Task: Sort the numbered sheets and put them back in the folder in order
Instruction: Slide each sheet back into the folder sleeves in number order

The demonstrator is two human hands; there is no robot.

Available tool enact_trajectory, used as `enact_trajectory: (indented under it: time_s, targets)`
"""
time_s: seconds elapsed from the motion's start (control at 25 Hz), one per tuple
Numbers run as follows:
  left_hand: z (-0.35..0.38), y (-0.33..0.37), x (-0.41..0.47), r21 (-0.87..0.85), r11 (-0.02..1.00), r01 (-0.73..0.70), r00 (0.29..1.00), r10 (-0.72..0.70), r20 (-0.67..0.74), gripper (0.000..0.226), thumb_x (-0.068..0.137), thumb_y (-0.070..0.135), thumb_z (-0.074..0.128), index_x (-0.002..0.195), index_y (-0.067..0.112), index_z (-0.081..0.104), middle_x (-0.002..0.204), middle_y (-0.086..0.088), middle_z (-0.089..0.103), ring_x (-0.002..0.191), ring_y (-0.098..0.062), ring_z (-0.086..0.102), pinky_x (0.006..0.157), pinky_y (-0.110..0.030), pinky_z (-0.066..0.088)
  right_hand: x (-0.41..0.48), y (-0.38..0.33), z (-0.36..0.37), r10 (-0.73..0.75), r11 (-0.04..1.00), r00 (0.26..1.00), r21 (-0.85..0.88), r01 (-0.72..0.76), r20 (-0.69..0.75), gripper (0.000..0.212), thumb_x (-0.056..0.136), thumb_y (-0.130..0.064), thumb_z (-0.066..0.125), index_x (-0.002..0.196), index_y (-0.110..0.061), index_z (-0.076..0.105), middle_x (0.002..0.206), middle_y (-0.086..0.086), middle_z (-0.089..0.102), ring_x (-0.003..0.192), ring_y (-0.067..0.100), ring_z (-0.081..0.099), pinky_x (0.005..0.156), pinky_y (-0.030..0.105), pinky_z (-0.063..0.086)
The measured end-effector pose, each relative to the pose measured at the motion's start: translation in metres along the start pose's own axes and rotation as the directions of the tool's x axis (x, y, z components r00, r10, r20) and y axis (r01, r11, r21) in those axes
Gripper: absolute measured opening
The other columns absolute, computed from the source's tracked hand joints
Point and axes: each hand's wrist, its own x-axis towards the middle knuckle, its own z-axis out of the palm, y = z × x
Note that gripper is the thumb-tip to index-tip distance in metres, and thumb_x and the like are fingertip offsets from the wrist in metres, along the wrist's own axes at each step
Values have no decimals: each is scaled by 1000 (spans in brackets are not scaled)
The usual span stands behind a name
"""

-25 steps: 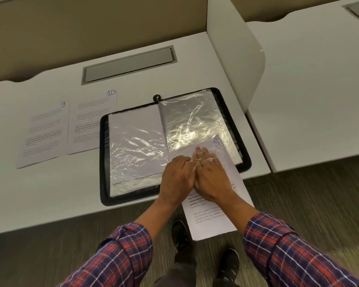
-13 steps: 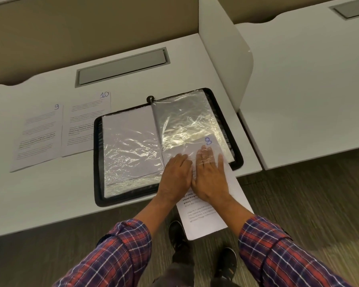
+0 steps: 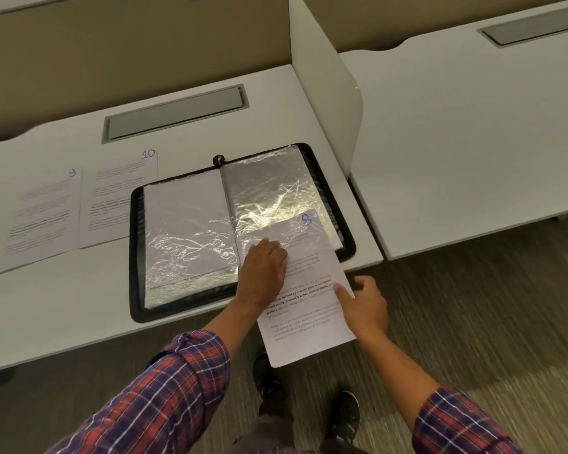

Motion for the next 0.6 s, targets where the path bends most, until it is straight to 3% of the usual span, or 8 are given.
enact_trajectory:
  time_s: [0.08,0.2,0.4,0.6]
  targets:
    - [-1,3,0,-12,1000,10,1000,-10,-12,12,102,18,59,99,10,68,104,-5,66,94,-21,59,92,-44,53,-4,8,-9,21,997,998,76,-26,57,17,102,-35,64,110,-20,65,100,0,73,83,16,73,73,43,65]
    - [-4,8,0,1,1000,8,999,-8,-35,12,102,17,58,97,9,66,101,-5,65,90,-20,58,88,-42,53,-9,6,-13,-5,979,997,202,-10,75,16,104,-26,63,93,-18,72,92,1,75,85,20,74,69,36,63]
    - [-7,12,3,71,996,53,998,-50,-43,17,102,18,56,93,10,69,103,-3,68,97,-21,59,91,-44,50,-6,-24,-13,60,892,996,444,-81,61,18,104,-17,63,88,-19,72,96,5,73,88,20,70,66,27,57]
    - [-2,11,4,80,994,75,997,-77,26,16,104,24,52,98,14,64,101,2,65,98,-20,56,91,-46,49,-9,-8,-21,73,779,986,609,-151,151,16,100,-28,69,101,-13,76,104,11,77,95,27,72,79,38,61]
